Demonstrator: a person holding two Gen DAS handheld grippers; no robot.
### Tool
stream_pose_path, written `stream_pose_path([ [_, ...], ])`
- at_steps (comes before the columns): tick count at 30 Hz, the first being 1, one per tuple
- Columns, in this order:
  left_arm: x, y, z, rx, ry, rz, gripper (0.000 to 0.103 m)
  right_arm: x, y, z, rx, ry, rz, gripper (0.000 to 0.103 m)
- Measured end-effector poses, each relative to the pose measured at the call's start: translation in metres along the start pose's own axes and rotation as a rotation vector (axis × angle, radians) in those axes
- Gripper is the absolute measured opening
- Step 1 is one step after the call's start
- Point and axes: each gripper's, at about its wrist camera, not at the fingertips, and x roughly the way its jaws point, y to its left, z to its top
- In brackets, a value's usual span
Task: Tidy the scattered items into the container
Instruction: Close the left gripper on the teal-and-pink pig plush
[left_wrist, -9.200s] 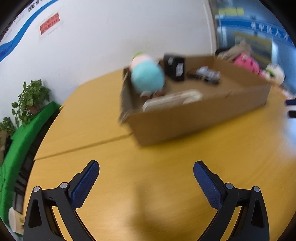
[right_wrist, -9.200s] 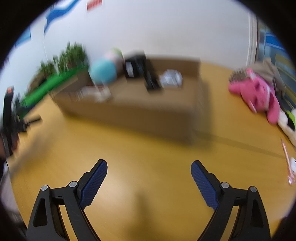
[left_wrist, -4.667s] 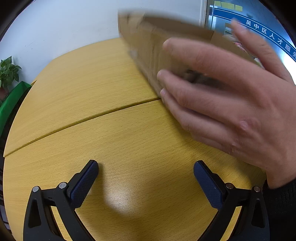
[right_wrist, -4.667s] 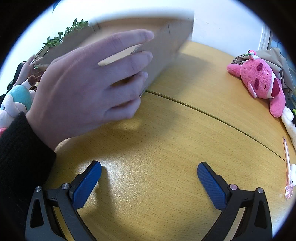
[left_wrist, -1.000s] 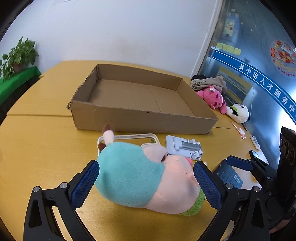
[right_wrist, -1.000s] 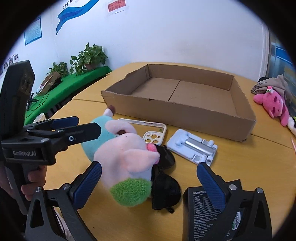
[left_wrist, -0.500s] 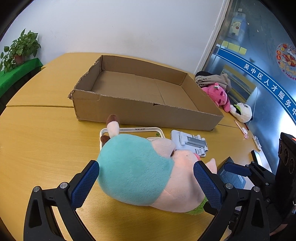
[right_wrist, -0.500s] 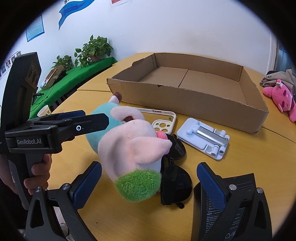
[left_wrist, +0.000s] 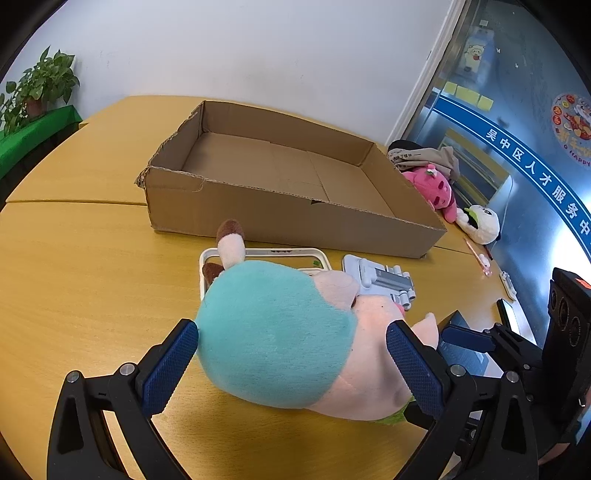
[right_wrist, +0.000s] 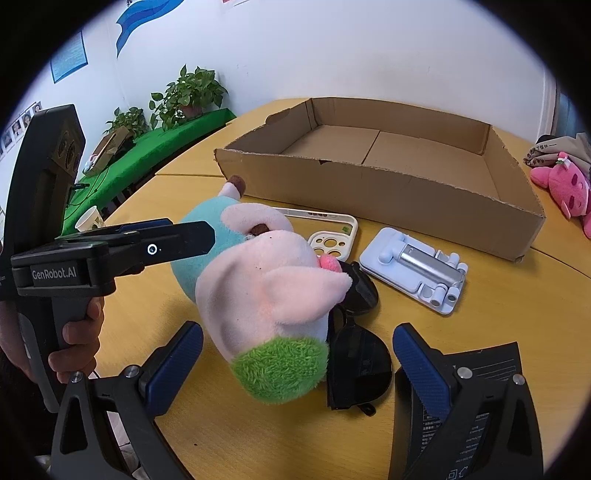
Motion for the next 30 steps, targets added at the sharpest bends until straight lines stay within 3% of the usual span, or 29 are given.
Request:
stream_pose_path([
  [13,0.016,0.02,-0.002,-0.057,0.043,-0.047,0.103,0.013,0.003,-0.002,-0.004,0.032,0.008,0.102],
  [30,0.024,0.021,-0.002,-0.057,0.072,-0.084,0.098,0.04,0.001,-0.008,0.006,0.09,0.038,0.102],
])
